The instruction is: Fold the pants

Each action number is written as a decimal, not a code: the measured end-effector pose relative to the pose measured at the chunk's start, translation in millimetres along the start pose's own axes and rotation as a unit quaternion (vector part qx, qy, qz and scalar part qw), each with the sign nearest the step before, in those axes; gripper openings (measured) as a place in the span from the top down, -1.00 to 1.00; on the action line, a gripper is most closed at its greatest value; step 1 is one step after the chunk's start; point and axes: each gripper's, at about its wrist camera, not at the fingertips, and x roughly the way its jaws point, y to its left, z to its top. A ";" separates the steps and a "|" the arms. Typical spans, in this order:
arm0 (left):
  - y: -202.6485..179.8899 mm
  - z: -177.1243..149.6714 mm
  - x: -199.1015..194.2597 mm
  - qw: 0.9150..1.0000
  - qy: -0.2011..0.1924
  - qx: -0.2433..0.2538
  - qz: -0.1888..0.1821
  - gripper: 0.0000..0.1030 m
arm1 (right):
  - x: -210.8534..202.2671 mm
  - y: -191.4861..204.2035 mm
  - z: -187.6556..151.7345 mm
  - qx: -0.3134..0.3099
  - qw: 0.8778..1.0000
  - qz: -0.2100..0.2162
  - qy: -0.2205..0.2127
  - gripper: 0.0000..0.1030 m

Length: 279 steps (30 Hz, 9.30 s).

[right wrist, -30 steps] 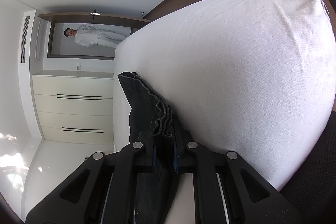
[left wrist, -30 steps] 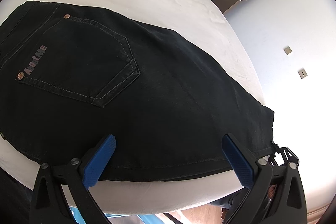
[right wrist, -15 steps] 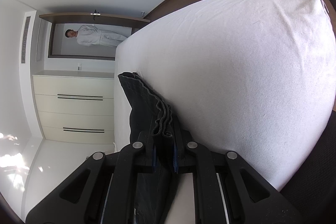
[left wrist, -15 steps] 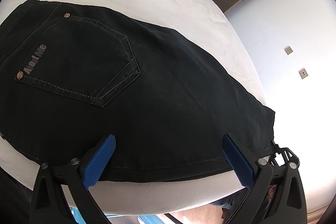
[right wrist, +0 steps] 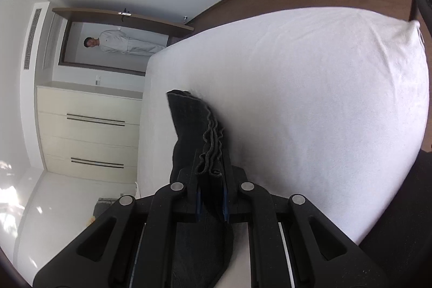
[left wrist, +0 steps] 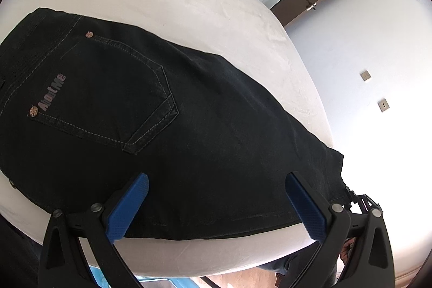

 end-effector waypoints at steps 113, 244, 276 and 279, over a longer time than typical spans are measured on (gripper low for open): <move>-40.1 29.6 89.6 0.969 0.065 0.222 0.086 -0.36 | 105.1 54.6 -137.2 -0.290 0.797 0.124 0.515 -0.53; -217.3 -100.3 103.1 0.919 0.044 0.382 0.082 0.24 | 221.3 108.9 -79.3 -0.273 0.850 0.010 0.451 0.69; -83.9 -3.8 11.2 0.984 0.013 0.178 -0.006 -0.20 | 131.1 131.5 -86.5 -0.270 0.847 0.163 0.428 -0.61; -92.2 41.3 22.1 0.984 -0.008 0.176 -0.009 -0.20 | 148.7 162.0 -83.2 -0.276 0.843 0.183 0.425 -0.61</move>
